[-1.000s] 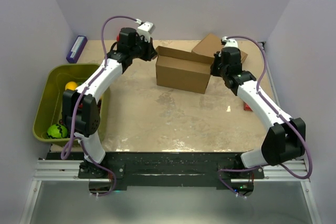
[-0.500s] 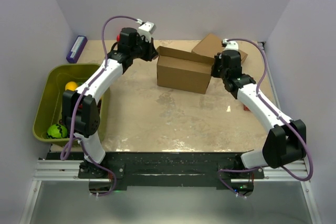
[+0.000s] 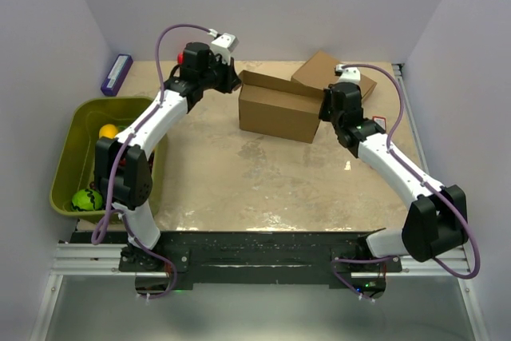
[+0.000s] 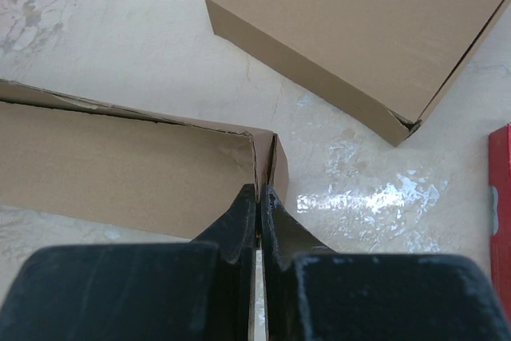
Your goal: Fold the paper box
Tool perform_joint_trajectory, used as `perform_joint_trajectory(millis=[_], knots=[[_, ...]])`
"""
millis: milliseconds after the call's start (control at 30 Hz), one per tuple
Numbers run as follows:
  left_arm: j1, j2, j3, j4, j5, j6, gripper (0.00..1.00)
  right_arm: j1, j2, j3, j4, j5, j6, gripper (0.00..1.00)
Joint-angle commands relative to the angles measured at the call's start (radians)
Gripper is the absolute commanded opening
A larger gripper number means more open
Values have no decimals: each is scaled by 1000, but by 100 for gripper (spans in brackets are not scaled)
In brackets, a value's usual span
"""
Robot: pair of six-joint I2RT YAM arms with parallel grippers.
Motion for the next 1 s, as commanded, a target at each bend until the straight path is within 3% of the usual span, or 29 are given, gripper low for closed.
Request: perform_joint_trajectory(millis=[0,400,800,967], knots=[[-31,-47,-16,-23,18,-41,0,10,30,-69,-206,38,-15,0],[-80,-53,-78,27,-77,-96,0,34,38,-59,-194,38,1,0],[-80,-79,-235,187,-52,-239,0,43,49,-62,-189,33,1,0],[-80,-82,-232,196,-52,-252,0,43,50,-63,-186,30,1,0]])
